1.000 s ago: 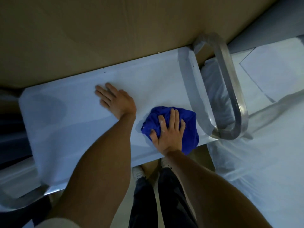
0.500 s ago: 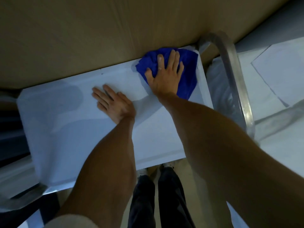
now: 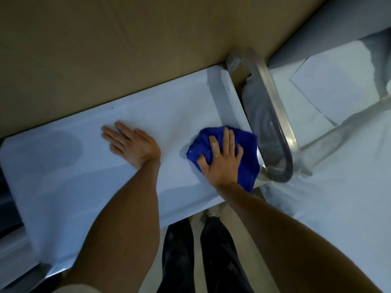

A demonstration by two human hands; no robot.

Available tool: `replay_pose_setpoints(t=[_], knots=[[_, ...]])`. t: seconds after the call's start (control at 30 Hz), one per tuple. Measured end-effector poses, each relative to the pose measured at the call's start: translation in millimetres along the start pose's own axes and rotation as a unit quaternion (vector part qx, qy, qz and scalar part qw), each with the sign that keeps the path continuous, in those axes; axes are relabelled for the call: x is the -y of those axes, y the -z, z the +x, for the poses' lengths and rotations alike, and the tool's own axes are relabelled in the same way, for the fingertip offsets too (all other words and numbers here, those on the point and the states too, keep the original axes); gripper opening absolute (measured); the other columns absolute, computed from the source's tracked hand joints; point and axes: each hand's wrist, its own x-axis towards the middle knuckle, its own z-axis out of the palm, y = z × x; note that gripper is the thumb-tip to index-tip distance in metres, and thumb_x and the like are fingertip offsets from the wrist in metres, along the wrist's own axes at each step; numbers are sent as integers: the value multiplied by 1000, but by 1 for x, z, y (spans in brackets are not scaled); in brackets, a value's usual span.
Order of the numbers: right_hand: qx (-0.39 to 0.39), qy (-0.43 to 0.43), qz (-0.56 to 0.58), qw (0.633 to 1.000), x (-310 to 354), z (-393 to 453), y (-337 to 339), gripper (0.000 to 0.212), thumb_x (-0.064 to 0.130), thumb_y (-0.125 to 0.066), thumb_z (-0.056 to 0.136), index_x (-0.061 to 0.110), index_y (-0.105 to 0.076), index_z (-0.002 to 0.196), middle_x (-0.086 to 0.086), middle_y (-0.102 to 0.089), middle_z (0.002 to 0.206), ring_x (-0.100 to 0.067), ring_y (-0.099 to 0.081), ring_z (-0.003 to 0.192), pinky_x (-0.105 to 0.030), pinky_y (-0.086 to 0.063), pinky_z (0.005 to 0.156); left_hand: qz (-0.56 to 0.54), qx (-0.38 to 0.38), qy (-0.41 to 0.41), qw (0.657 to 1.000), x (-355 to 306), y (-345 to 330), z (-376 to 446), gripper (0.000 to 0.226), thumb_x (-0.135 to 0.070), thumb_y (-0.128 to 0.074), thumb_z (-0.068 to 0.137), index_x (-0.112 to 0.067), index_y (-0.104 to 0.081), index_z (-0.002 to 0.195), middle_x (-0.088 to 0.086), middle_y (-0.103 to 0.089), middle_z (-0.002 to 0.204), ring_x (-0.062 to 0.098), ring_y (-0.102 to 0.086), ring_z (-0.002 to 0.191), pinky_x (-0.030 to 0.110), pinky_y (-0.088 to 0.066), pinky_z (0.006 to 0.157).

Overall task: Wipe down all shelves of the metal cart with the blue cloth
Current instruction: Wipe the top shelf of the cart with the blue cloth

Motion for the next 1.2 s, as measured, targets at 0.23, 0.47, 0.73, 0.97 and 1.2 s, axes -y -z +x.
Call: replay_pose_setpoints(t=[0.23,0.47,0.73,0.97,1.2], knots=[[-22,-28,20,999,81,176,39,74,65,-36,90,24,-31,151,-18,-9,164,-33,-3,152,-56,-7,119,-3,-8,-12,1000,0,-2,1,60,-34,-24,102,-7,-18,155,22,-4,162,36,-2,150,49,-11,119],[-6,170,-17,985,89,154,26,66,55,-39,82,22,-58,137,-18,-35,156,-33,-27,147,-53,-13,117,-4,-11,-8,1000,2,-6,2,62,-38,-22,103,-9,-13,156,19,-1,163,35,2,150,49,-7,120],[16,217,-30,976,118,142,19,65,55,-44,85,28,-47,144,-5,-29,161,-22,-15,151,-52,-5,119,-1,-5,-1,1000,-1,-1,0,62,-37,-23,101,-8,-17,155,20,-4,162,34,-2,150,50,-11,119],[-34,-134,69,988,60,180,52,69,58,-39,87,25,-36,148,-10,-20,163,-28,-8,151,-61,-3,117,-14,-8,-2,1000,2,-3,1,60,-36,-24,102,-9,-17,156,20,-3,162,35,-1,150,49,-10,119],[-16,100,-14,995,104,148,20,68,51,-40,83,18,-49,142,-16,-31,159,-32,-21,149,-54,-7,120,-16,-18,-6,1000,4,-4,3,60,-36,-25,102,-9,-17,155,19,-3,163,35,-1,150,50,-10,120]])
